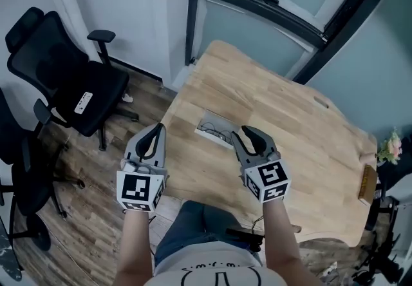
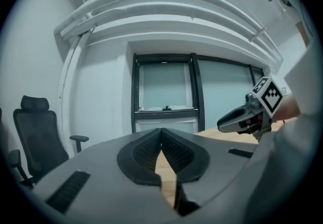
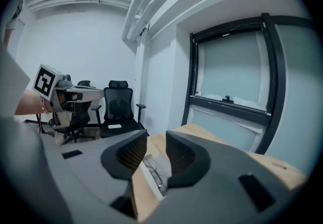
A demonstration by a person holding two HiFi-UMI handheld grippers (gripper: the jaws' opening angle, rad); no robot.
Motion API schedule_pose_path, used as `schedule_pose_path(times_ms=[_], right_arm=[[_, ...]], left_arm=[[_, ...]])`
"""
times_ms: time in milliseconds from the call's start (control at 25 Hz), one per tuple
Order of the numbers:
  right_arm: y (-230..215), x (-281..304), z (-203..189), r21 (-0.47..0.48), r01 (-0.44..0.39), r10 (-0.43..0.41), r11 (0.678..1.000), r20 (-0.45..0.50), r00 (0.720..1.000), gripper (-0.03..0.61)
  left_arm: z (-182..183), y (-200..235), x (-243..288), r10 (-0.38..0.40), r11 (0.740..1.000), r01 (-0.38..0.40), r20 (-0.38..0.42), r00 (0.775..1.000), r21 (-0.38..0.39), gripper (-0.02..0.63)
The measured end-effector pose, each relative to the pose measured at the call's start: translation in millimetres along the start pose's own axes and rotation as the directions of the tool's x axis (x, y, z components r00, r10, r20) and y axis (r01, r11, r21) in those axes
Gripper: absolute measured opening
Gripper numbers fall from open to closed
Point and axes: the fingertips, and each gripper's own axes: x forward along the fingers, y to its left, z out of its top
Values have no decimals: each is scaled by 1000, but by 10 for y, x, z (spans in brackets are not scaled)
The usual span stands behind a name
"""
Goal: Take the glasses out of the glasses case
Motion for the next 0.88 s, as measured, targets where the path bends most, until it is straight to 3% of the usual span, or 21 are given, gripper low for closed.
schedule_pose_path(times_ms=[160, 360, 680, 880], right_arm=[[42, 298, -253, -63, -101, 94, 993, -109, 990, 120], [108, 685, -656, -101, -221, 190, 970, -247, 950, 110], [168, 1159, -1292, -132, -389, 299, 912, -438, 848, 107], [168, 1278, -1473, -191, -487, 323, 852, -539, 778, 104]], left_arm=[[-125, 73, 146, -2, 1000, 1, -33, 999, -19, 17], [-335, 117, 290, -6, 1000, 4, -90, 996, -22, 17], [-722, 188, 486, 3, 999, -13, -194, 981, -49, 17], [-844, 206, 535, 25, 997, -40, -225, 974, -65, 17]])
